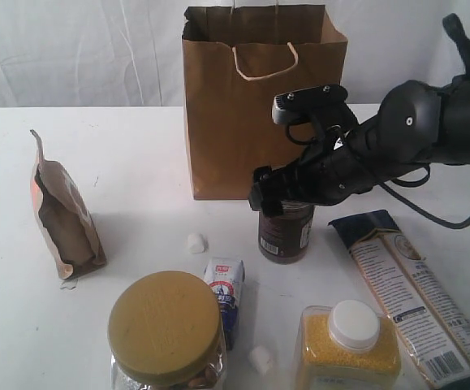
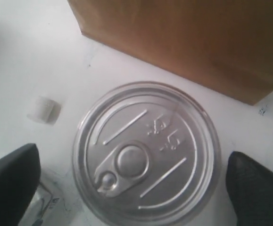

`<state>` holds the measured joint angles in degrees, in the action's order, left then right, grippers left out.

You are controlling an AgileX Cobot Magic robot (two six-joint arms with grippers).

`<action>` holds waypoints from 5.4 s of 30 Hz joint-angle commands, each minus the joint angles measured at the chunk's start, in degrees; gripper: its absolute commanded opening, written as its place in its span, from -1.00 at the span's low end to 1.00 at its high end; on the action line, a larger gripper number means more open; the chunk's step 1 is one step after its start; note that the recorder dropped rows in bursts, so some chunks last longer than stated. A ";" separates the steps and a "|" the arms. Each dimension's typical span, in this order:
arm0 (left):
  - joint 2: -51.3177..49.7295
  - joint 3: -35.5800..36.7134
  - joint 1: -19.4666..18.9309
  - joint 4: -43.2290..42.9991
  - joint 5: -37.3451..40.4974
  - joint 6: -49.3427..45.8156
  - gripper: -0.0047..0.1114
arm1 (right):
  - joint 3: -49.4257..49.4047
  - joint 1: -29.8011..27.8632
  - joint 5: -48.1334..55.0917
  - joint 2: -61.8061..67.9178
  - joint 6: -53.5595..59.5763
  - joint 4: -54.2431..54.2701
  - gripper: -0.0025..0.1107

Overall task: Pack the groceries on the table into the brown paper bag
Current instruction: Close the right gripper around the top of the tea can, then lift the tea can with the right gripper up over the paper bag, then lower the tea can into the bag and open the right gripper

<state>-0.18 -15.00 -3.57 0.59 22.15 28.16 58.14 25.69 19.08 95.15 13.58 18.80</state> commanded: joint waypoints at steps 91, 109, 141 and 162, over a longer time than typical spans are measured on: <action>0.18 -0.45 0.28 4.10 -4.52 -1.58 -0.92 | 4.19 0.54 9.08 -41.34 -0.85 -8.76 -0.96; 0.18 -0.45 0.28 5.07 -3.60 -1.58 -0.92 | 21.91 -7.04 3.84 -23.48 -16.79 -37.86 -0.96; 0.18 -0.45 0.28 5.49 1.54 -7.61 -0.92 | 34.58 -24.56 16.57 1.28 63.32 53.58 -0.96; 0.18 -0.45 0.28 5.49 1.57 -8.99 -0.92 | 42.01 -19.69 18.99 9.12 67.34 44.48 -0.96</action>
<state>-0.18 -15.00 -3.57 5.43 23.58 19.42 99.30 6.19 39.15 104.59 80.26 63.89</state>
